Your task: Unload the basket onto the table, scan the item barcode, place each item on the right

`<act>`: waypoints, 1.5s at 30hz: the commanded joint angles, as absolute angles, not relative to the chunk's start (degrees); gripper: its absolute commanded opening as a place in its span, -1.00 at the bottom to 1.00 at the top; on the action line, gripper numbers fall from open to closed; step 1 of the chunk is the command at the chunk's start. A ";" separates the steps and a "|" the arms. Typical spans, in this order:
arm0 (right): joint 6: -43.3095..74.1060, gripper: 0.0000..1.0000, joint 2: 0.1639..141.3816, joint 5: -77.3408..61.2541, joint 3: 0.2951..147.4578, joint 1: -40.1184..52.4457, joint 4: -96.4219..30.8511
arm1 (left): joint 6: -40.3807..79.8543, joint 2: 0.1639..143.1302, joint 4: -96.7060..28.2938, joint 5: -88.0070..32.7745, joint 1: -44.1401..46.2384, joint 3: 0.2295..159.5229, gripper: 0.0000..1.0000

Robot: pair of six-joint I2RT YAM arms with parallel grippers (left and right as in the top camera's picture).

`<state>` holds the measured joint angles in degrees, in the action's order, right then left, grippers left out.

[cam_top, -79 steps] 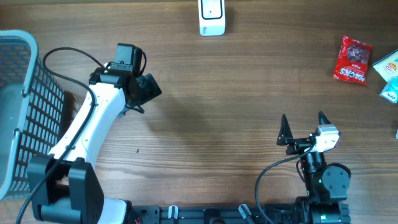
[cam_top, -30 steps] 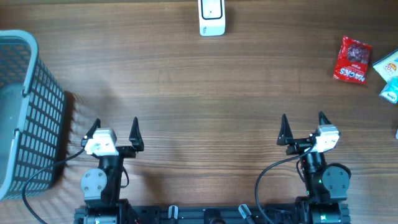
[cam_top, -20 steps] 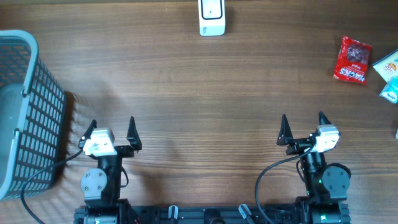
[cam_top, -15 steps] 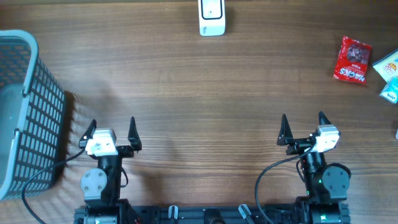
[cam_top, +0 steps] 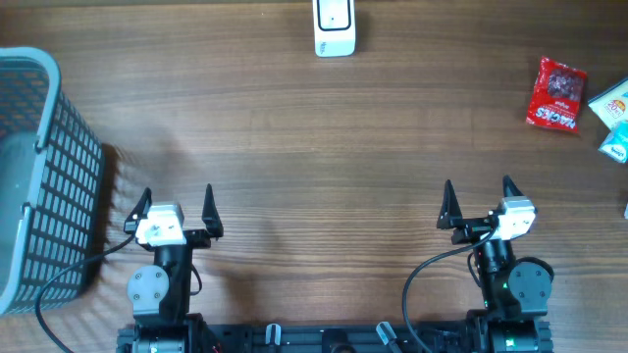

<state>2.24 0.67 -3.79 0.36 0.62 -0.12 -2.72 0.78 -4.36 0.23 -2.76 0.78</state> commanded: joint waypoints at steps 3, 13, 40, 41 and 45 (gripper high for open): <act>1.52 1.00 0.21 -3.03 0.30 0.78 0.03 | -2.00 0.19 -4.40 1.74 -3.40 0.32 1.00; 1.52 0.99 0.21 -3.05 0.30 0.78 0.01 | -1.06 0.19 -4.36 1.96 -3.38 0.32 1.00; 1.50 1.00 0.21 -3.03 0.30 0.78 0.03 | -1.04 0.27 -4.23 0.51 -3.38 0.32 1.00; 1.52 0.99 0.21 -3.05 0.30 0.78 0.01 | -1.04 0.27 -4.23 0.51 -3.38 0.32 1.00; 1.50 1.00 0.21 -3.03 0.30 0.78 0.03 | -1.04 0.27 -4.23 0.51 -3.38 0.32 1.00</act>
